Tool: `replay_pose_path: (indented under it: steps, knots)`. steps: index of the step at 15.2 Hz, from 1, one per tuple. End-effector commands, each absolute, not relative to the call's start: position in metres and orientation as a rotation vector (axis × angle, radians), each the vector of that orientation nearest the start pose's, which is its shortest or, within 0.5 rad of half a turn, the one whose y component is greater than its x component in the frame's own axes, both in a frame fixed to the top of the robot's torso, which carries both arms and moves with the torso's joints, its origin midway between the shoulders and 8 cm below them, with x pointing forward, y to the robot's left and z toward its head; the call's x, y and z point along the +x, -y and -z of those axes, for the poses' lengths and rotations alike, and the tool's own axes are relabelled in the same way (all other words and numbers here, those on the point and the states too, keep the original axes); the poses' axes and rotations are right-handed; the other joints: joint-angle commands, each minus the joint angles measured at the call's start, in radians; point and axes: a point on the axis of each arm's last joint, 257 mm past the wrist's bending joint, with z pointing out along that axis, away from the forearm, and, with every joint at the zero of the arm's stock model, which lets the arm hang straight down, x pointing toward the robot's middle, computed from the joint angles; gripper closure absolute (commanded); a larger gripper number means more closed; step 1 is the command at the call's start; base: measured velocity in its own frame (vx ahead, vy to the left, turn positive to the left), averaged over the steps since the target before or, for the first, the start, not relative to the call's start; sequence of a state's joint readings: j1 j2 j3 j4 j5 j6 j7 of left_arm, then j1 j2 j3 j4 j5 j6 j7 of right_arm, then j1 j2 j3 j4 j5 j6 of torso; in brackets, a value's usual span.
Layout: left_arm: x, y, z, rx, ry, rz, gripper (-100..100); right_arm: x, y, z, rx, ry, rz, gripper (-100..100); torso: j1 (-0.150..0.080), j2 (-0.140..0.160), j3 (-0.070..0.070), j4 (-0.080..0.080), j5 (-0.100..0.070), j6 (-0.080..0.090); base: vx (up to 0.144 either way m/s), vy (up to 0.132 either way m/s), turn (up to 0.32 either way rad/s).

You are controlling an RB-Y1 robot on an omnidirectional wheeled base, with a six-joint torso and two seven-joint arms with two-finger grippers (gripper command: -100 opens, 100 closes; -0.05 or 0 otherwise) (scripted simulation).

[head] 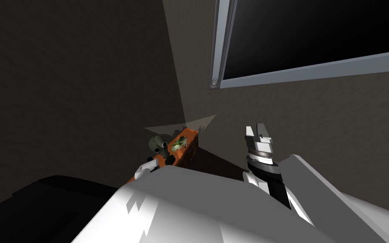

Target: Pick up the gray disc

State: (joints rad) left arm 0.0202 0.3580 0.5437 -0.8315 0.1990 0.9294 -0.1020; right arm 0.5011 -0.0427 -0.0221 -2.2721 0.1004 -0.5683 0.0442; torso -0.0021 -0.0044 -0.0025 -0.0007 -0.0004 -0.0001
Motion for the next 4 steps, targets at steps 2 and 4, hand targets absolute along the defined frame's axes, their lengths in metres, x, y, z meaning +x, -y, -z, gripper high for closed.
replay_pose_path:
  steps: [2,4]
  knots:
    - [0.1641,-0.5295,0.5736,-2.610,-1.463,-0.147,100,0.3354,0.2662,-0.0318,0.493,-0.675,-1.194,0,0.000,0.000,0.000,0.000,0.000,0.000,0.041,-0.046,0.086]
    - [0.1640,-0.5299,0.5744,-2.611,-1.458,-0.145,100,0.3354,0.2662,-0.0318,0.493,-0.675,-1.194,0,0.001,0.000,0.000,0.000,0.000,0.001,0.027,-0.030,0.074]
